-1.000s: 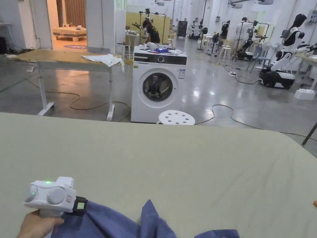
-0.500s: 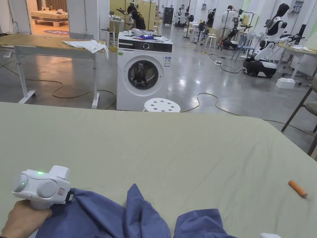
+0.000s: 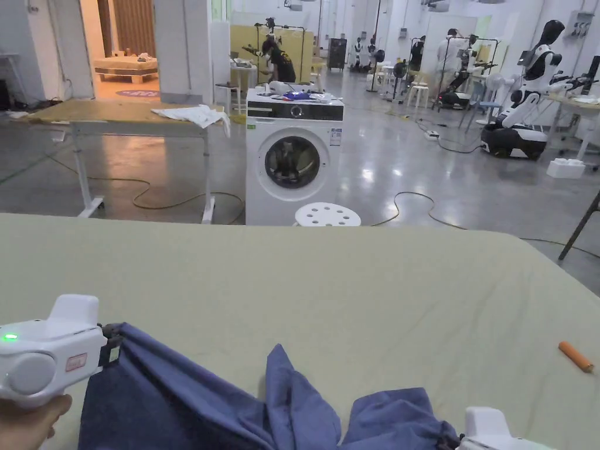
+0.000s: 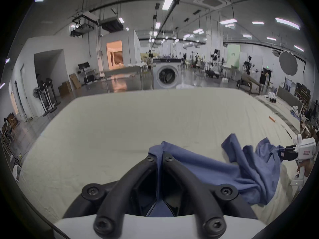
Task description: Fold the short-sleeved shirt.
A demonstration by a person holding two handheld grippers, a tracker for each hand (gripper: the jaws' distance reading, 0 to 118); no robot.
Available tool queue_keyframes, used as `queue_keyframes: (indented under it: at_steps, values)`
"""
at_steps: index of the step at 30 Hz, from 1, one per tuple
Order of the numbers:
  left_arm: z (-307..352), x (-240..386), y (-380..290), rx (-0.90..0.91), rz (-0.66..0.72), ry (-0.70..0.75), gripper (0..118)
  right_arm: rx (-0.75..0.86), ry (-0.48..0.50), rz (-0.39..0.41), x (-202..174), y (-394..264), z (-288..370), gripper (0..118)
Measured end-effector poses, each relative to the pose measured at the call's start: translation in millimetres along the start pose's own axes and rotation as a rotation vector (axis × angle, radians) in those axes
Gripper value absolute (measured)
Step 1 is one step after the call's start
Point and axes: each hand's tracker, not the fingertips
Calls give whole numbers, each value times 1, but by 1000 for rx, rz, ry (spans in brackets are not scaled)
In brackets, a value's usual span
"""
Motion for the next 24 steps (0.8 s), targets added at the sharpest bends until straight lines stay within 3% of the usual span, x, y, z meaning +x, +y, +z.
queue_keyframes:
  at_steps: [3, 8, 14, 19, 24]
  values:
    - [40, -12, 19, 74, 28, 10, 0, 98, 15, -10, -1, 20, 31, 7]
    - [105, -33, 53, 176, -22, 96, 0, 240, -50, 85, -10, 70, 83, 7]
    - [165, -72, 86, 260, 24, 168, 0, 333, -87, 59, 6, 134, 126, 7]
    - [187, -100, 111, 285, 93, 199, 0, 403, -80, 23, 16, 185, 157, 7]
    - [173, -114, 135, 290, 136, 192, 0, 435, -67, 43, 3, 233, 175, 7]
